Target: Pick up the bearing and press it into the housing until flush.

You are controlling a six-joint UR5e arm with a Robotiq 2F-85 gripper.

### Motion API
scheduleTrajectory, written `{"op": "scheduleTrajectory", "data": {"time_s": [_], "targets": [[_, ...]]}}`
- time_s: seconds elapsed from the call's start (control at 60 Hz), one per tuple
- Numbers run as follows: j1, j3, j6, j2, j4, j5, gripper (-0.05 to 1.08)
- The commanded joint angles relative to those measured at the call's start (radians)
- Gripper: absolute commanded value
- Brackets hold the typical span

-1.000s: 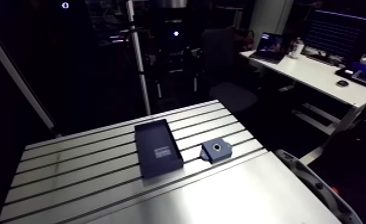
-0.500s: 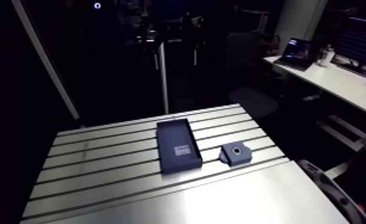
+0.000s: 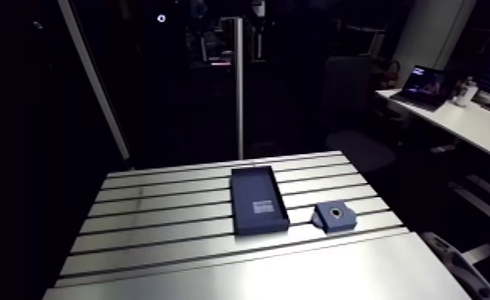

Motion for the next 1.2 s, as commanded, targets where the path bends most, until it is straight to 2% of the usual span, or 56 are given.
{"op": "scheduleTrajectory", "data": {"time_s": [0.017, 0.267, 1.2], "targets": [[0.04, -0.029, 0.018, -0.059, 0.098, 0.005, 0.01], [0.034, 0.055, 0.011, -0.101, 0.096, -0.007, 0.01], [0.032, 0.054, 0.007, -0.093, 0.084, -0.003, 0.01]]}}
